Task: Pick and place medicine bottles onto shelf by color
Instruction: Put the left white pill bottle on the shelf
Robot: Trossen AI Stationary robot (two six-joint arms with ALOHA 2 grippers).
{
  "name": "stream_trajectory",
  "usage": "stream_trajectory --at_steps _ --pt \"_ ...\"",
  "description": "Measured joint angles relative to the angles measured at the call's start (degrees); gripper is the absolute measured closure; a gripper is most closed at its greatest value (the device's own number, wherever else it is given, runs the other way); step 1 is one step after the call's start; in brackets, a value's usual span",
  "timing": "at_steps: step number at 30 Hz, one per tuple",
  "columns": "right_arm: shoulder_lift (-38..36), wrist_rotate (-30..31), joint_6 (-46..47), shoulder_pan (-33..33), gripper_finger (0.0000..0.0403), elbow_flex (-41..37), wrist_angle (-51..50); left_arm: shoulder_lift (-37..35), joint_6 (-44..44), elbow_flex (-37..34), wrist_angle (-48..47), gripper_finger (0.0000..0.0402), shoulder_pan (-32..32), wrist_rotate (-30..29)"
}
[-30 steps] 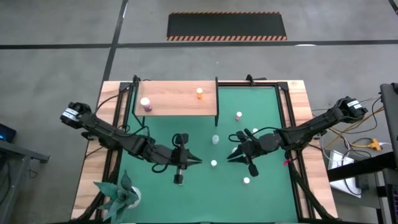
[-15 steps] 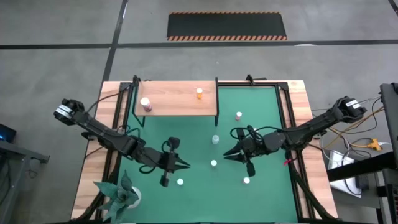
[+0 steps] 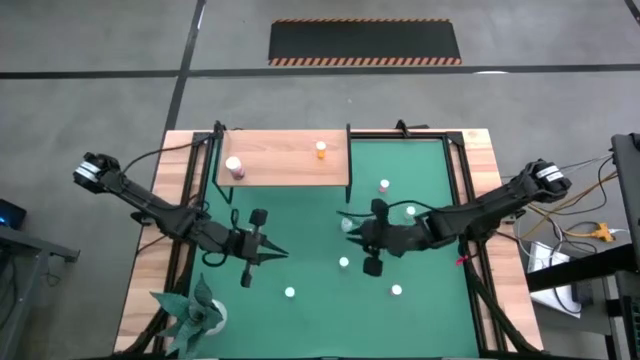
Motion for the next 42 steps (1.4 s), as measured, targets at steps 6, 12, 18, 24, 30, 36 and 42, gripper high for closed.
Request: stream_trajectory --at_steps 6,12,18,24,30,36,42 --pt "6.40 0.38 9.05 -2.11 0.0270 6.08 -14.53 -3.53 -0.08 -2.00 1.60 0.0393 0.00 -0.09" --pt "13.55 1.58 10.21 -5.23 0.0196 4.98 -14.02 -5.37 -0.12 -2.50 3.62 0.0393 0.00 -0.09" --pt "19.18 2.24 11.75 -8.66 0.0162 5.89 -13.09 -5.47 -0.14 -2.50 3.65 0.0393 0.00 -0.09" --pt "21.87 1.77 11.83 -10.20 0.0165 6.66 -13.07 -5.31 -0.12 -2.57 3.68 0.0393 -0.02 -0.09" --pt "22.48 1.59 12.49 -10.17 0.0212 6.94 -12.76 -5.31 -0.04 -2.65 3.65 0.0393 -0.02 -0.09" --pt "21.64 1.68 13.81 -10.20 0.0287 6.28 -11.94 -5.55 -0.03 -2.67 3.87 0.0393 -0.07 -0.09" --pt "20.95 1.05 14.02 -10.15 0.0287 6.20 -12.07 -5.55 -0.05 -2.69 3.88 0.0393 -0.07 -0.09"
